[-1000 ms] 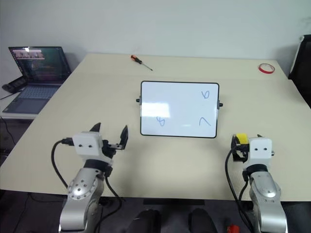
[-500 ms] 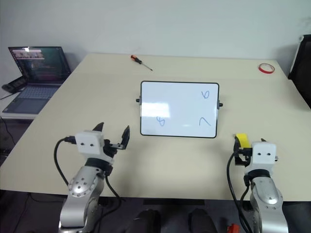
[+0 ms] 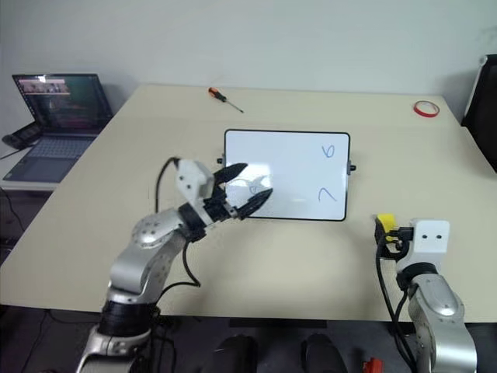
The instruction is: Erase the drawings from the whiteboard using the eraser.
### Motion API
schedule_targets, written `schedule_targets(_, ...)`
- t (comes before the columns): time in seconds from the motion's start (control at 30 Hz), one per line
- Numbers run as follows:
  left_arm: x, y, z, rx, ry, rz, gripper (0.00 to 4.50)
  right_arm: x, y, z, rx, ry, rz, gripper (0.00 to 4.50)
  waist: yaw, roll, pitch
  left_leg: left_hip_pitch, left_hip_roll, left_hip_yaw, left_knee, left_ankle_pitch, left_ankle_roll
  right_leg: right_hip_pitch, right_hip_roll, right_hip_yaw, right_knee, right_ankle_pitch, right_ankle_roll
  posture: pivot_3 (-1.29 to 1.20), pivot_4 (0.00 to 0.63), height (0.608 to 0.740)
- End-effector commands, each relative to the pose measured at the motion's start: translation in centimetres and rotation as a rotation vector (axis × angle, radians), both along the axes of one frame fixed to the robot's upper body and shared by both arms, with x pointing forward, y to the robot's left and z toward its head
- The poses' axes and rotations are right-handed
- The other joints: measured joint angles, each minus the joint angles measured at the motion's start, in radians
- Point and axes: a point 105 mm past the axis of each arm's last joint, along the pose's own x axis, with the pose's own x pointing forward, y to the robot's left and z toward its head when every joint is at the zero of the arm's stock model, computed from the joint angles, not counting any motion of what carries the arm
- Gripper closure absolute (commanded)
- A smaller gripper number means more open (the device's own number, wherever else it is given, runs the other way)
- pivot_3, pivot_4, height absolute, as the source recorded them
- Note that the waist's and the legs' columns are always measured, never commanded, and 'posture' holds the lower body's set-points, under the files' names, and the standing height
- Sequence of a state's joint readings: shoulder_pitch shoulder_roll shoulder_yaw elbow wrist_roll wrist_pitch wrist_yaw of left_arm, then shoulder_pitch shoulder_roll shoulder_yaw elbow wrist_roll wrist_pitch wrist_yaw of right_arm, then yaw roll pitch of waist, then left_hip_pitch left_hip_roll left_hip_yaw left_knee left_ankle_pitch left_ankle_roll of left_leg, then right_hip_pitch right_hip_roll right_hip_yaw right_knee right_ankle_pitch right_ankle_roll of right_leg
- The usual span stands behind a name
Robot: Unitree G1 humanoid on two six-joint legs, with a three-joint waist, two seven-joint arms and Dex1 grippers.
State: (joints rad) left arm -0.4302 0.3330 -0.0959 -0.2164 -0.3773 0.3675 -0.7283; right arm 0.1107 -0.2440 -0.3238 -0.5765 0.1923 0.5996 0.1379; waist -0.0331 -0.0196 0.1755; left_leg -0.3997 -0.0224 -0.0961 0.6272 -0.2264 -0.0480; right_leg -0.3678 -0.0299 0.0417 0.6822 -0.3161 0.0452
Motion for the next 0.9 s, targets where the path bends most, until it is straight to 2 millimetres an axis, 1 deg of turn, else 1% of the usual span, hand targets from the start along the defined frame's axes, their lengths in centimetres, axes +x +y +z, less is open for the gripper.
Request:
schedule_targets(0.03,-1.3,-1.7,-0.9,0.061,0.052,-0.209,0.0,0.7,-1.2,1.2,-0.013,-0.04,-0.024,0.02,-0.001,0.0,0.0,0.0,0.0,0.0,0.0,0.0,0.0,0.0,0.0,0.0,0.0,0.0,0.0,0.0,0.15,0.74)
schedule_targets(0.1,-1.7,-2.3,-1.2,0.076,0.075,-0.288,0.0,1.1,-1.8,1.3,-0.001,-0.039,-0.043,0.02,-0.001,0.0,0.0,0.0,0.0,0.001,0.0,0.0,0.0,0.0,0.001,0.0,0.0,0.0,0.0,0.0,0.15,0.74)
schedule_targets(0.2,-2.1,-2.8,-2.0,0.108,0.108,-0.378,0.0,1.8,-1.9,1.1,0.017,-0.031,-0.03,0.02,0.001,0.0,0.0,0.0,0.0,0.0,0.0,0.0,0.0,0.0,0.001,0.0,0.0,0.0,0.0,0.0,0.15,0.74)
schedule_targets(0.3,-1.9,-3.2,-3.5,0.17,0.095,-0.411,0.0,2.5,-1.6,0.8,0.031,-0.022,-0.012,0.02,0.0,0.0,0.0,0.0,0.0,0.0,0.0,0.0,0.0,0.0,0.001,0.0,0.0,0.0,0.0,0.0,0.15,0.74)
schedule_targets(0.43,-2.2,-3.9,-4.1,0.17,0.095,-0.453,0.0,3.1,-1.4,0.6,0.068,-0.015,-0.003,0.02,0.001,0.0,0.0,0.0,0.0,0.0,0.0,0.0,0.0,0.0,0.001,0.0,0.0,0.0,0.0,0.0,0.15,0.74)
schedule_targets(0.6,-1.6,-4.3,-4.3,0.179,0.06,-0.441,0.0,3.5,-1.0,0.4,0.076,-0.003,0.015,0.02,0.001,0.0,0.0,0.0,0.0,0.0,0.0,0.0,0.0,0.0,0.0,0.0,0.0,0.0,0.0,0.0,0.15,0.74)
schedule_targets(0.73,-1.1,-4.2,-4.2,0.182,0.043,-0.425,0.0,3.6,-0.9,-0.5,0.079,0.042,0.028,0.02,0.001,0.0,0.0,0.0,0.0,0.0,0.0,0.0,0.0,0.0,0.0,0.0,0.0,0.0,0.0,0.0,0.15,0.74)
schedule_targets(0.9,-1.4,-4.1,-4.3,0.193,0.045,-0.437,0.0,3.6,-0.8,-1.3,0.075,0.083,0.038,0.02,0.001,0.0,0.0,0.0,0.0,0.0,0.0,0.0,0.0,0.0,0.0,0.0,0.0,0.0,0.0,0.0,0.15,0.74)
